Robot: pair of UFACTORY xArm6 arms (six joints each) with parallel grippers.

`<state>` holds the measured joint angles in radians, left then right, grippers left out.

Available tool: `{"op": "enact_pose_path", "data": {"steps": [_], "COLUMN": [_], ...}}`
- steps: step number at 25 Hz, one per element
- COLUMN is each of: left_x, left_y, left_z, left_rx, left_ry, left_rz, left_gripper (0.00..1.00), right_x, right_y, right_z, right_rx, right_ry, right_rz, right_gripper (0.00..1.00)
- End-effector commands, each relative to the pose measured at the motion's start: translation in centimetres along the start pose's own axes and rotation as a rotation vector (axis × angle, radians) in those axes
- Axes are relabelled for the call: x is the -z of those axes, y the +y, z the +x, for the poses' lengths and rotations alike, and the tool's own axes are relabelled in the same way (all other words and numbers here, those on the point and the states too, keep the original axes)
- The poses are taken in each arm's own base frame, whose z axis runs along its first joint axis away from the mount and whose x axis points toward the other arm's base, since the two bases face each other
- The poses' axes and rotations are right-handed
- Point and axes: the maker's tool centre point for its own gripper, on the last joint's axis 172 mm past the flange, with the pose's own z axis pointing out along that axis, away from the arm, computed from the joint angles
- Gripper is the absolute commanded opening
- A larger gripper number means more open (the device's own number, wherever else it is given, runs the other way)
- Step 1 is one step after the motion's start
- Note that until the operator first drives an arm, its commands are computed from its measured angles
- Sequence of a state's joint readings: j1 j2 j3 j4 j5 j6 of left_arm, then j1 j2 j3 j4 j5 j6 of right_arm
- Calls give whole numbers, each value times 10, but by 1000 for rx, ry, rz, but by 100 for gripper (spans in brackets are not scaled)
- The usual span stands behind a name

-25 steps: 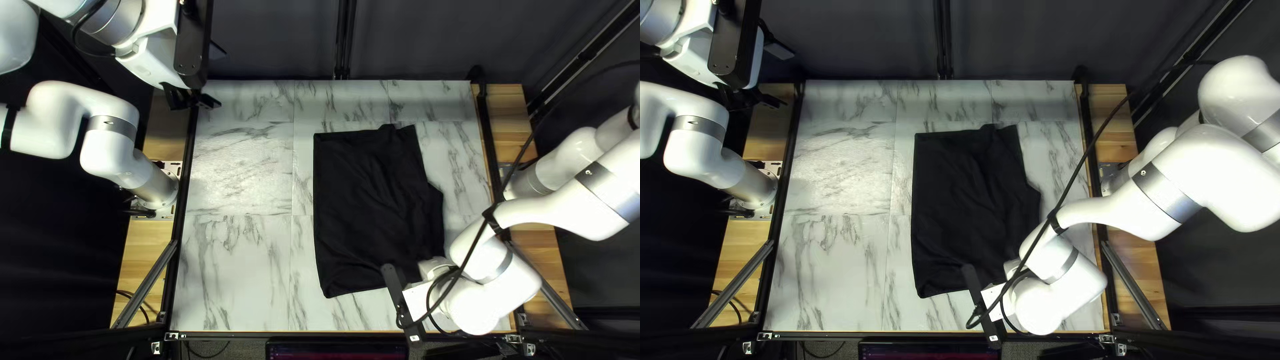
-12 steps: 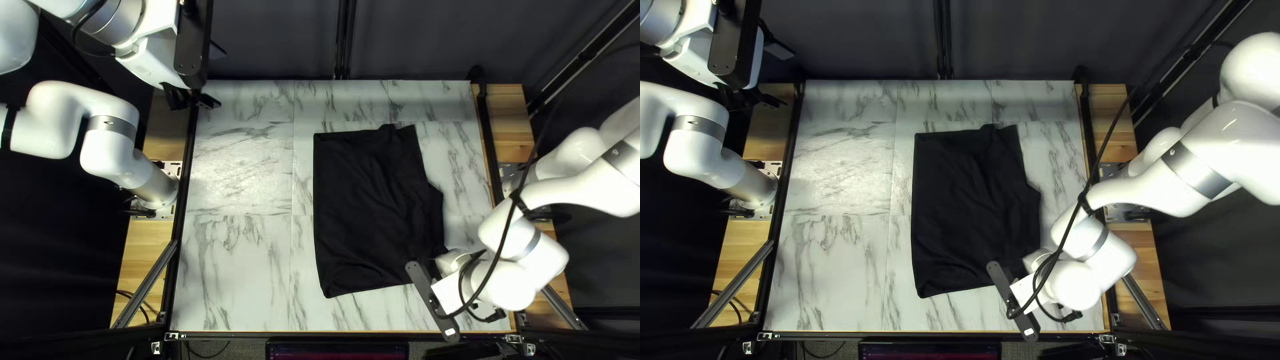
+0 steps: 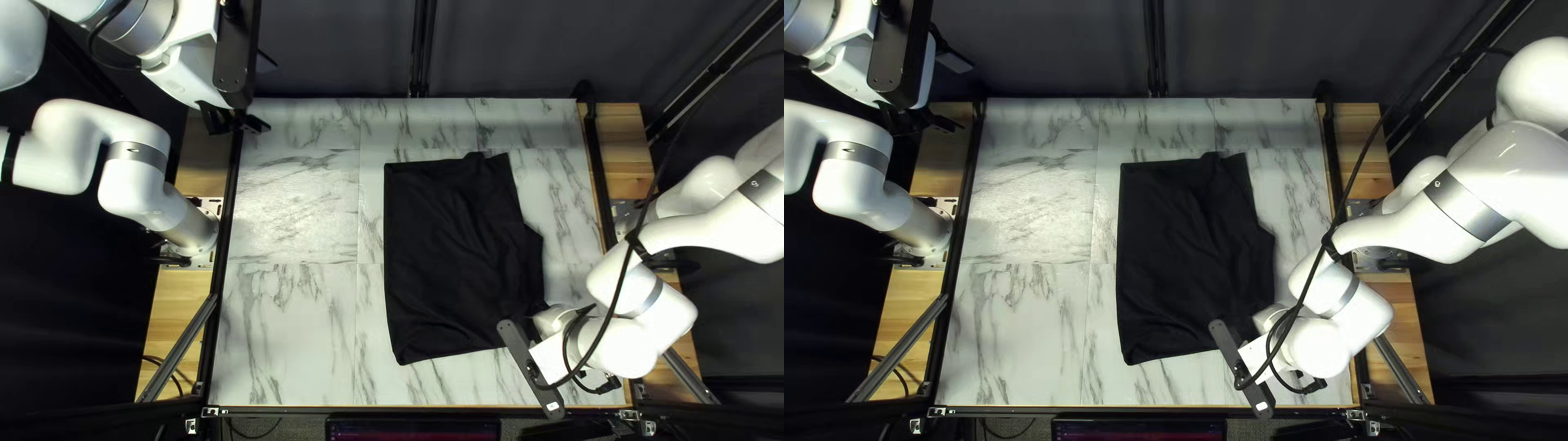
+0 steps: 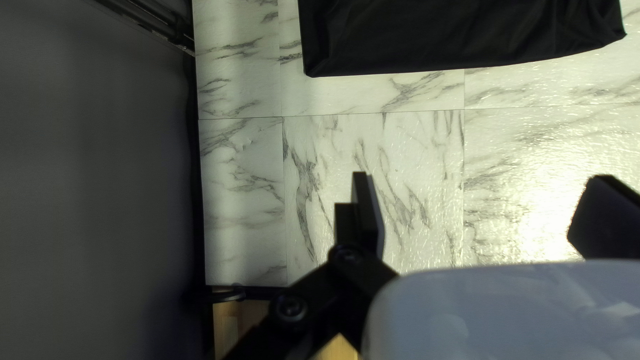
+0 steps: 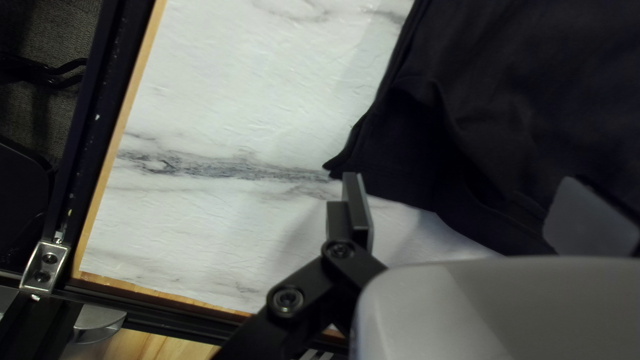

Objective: Fold t-shirt

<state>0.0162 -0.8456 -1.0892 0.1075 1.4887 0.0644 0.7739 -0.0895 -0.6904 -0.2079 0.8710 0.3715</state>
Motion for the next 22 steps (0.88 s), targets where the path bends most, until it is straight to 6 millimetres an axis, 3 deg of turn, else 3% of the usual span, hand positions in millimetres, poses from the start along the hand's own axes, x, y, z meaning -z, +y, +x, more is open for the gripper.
{"op": "enact_pose_path", "data": {"steps": [1, 4, 8, 9, 12, 16, 19, 22], "left_x": [0, -2, -39, -59, -89, -111, -115, -115], "left_y": [0, -6, -16, -21, -29, -25, -23, -23], "left_z": [0, 12, 36, 38, 33, 23, 21, 21], "left_rx": [0, -28, -70, -73, -67, -60, -58, -58], "left_ry": [0, 7, 9, 3, -24, -58, -63, -63], "left_rz": [0, 1, -23, -35, -52, -62, -63, -63], "left_gripper": [100, 100, 100, 100, 100, 100, 100, 100], "right_x": [0, 0, 0, 0, 0, 0, 0, 16], "right_y": [0, 0, 0, 0, 0, 0, 4, 27], "right_z": [0, 0, 0, 0, 0, 0, -2, -11], "right_rx": [0, 0, 0, 0, 0, 0, 7, 21], "right_ry": [0, 0, 0, 0, 0, 0, 1, 11], "right_rz": [0, 0, 0, 0, 0, 0, -6, -10], "right_gripper": [100, 100, 100, 100, 100, 100, 100, 100]}}
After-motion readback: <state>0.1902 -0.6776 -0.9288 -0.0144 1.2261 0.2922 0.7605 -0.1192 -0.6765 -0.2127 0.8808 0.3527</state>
